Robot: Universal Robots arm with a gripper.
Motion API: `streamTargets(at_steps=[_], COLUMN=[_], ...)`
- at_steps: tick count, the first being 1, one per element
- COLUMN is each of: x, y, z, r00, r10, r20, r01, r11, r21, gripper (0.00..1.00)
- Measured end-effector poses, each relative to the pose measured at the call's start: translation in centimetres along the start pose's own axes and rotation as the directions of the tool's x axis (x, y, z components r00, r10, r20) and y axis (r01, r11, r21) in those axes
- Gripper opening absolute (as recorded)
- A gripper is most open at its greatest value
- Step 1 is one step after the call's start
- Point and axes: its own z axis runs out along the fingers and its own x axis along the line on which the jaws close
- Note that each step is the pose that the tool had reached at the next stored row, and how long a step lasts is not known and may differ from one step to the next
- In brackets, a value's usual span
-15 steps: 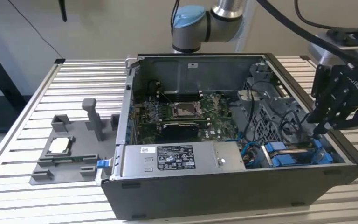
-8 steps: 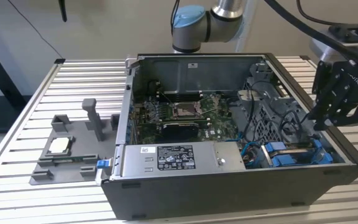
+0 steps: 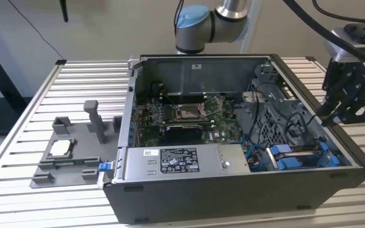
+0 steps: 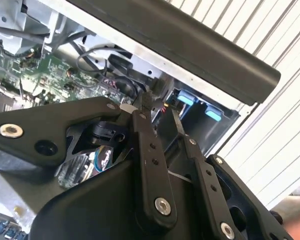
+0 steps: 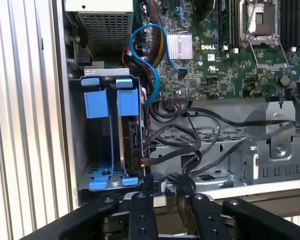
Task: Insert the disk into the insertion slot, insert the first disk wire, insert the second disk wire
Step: 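Insert the second disk wire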
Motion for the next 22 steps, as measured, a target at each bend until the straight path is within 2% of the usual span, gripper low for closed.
streamTargets(at_steps=[3,8,11,15,22], x=[-0.04,-0.13,-0.17,-0.24,-0.25], y=[-0.54,-1.59,-1.89,-1.95,-2.28], z=[0.01,0.12,0.33,0.69,0.79], r00=[1.0000,1.0000,1.0000,0.9997,0.9994], r10=[0.000,0.003,0.007,0.024,0.035], r20=[0.0001,-0.0008,-0.0018,-0.0033,-0.0027], r01=[0.000,-0.003,-0.007,-0.024,-0.035], r11=[1.0000,0.9999,0.9997,0.9989,0.9986], r21=[-0.0020,-0.0131,-0.0251,-0.0393,-0.0410], gripper=[0.33,0.33,0.33,0.33,0.33])
